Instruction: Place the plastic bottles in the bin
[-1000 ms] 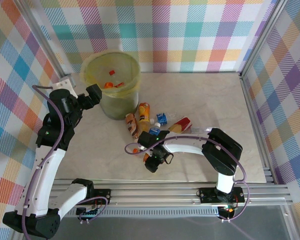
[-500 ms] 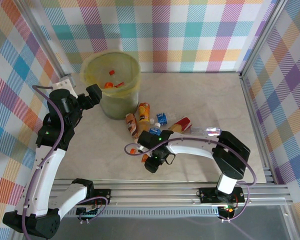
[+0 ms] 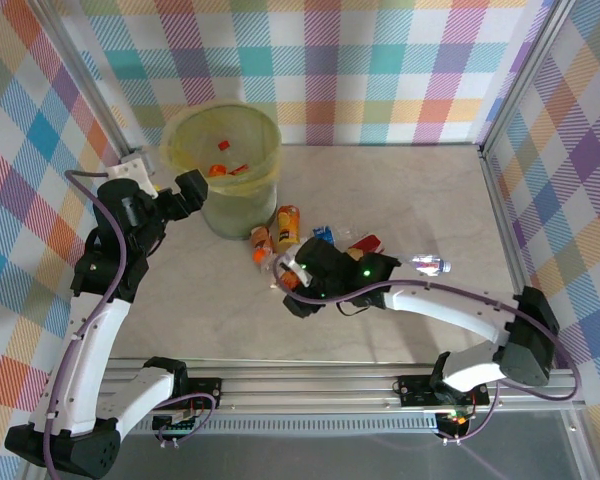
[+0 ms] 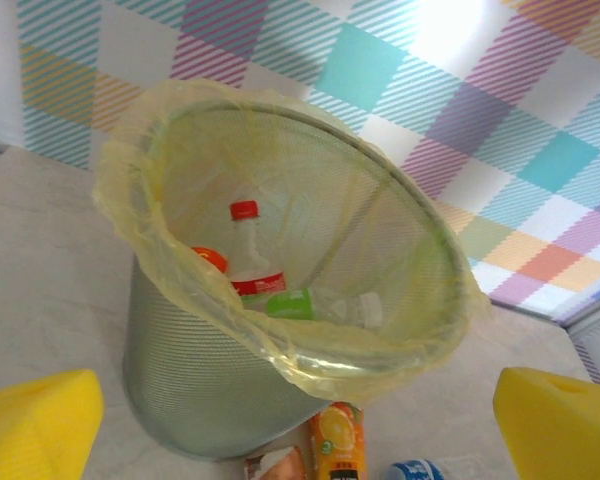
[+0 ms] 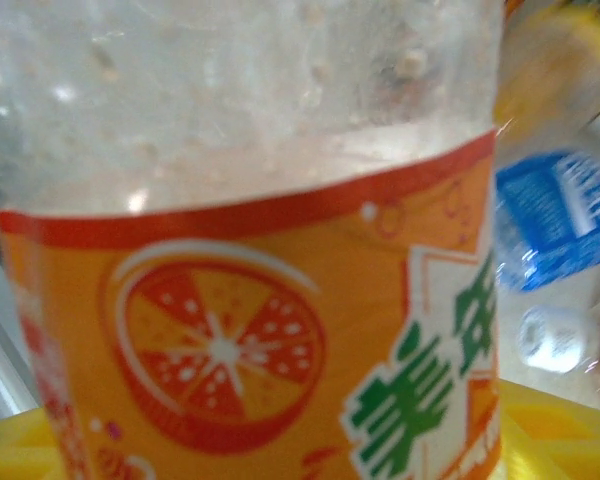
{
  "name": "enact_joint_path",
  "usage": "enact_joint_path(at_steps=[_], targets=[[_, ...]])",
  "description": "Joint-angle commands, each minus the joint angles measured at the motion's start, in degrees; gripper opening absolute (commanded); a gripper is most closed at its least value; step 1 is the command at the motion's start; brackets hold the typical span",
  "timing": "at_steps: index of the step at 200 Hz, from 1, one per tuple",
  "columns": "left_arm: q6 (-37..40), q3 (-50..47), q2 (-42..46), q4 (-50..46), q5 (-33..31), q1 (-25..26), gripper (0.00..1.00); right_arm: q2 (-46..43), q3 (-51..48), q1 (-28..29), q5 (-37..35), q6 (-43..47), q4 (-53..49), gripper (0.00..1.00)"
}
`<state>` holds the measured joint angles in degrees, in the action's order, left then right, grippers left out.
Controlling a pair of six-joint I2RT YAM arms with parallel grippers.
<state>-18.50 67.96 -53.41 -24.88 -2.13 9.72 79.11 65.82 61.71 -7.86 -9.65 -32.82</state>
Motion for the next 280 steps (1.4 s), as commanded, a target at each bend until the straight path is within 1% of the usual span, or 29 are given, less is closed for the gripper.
enact_joint_path(at_steps=[1,18,47,67,85,112,128,152,184,205,225,280], targets=[[-0.27,0.06,0.00,1.81,4.90,0.11,1.00,-4.45,-1.84,-2.29,-3.37,-2.39,10.49,0.49],[-0.69,-0.02,-0.72,2.46,9.04,0.04,1.00,-6.97,-3.05,-4.18,-2.62,-2.31,14.84,0.49],[-2.29,-0.31,-2.28,4.82,18.70,0.21,1.00,-9.50,-3.97,-6.76,-3.42,-2.86,19.02,0.49],[-3.52,-1.38,-3.72,8.34,24.15,1.70,1.00,-10.95,-5.45,-7.87,-4.34,-3.68,22.65,0.49],[-3.76,-1.45,-5.72,11.82,27.18,4.44,1.00,-11.70,-6.70,-8.61,-4.06,-4.19,26.25,0.50],[-3.25,-0.96,-9.10,15.84,31.88,10.51,1.00,-11.70,-6.76,-9.15,-2.91,-4.48,28.84,0.50],[-1.50,-0.10,-11.16,17.22,34.21,14.07,1.00,-11.43,-6.51,-9.24,-2.75,-4.95,29.94,0.50],[1.86,1.53,-14.00,16.80,35.30,18.69,1.00,-11.17,-6.23,-9.28,-4.04,-6.20,30.87,0.50],[2.87,2.43,-16.49,18.03,36.94,21.75,1.00,-11.01,-6.08,-9.33,-4.28,-6.83,31.92,0.50],[3.28,2.86,-17.34,18.38,37.68,22.79,1.00,-10.74,-5.92,-9.33,-4.16,-6.98,32.28,0.50],[3.39,2.91,-17.62,18.54,36.93,23.23,1.00,-10.44,-5.84,-9.33,-3.62,-7.05,32.64,0.50],[0.66,1.91,-18.73,21.98,36.35,23.68,0.93,-9.16,-5.02,-9.32,-1.42,-7.38,33.35,0.51]])
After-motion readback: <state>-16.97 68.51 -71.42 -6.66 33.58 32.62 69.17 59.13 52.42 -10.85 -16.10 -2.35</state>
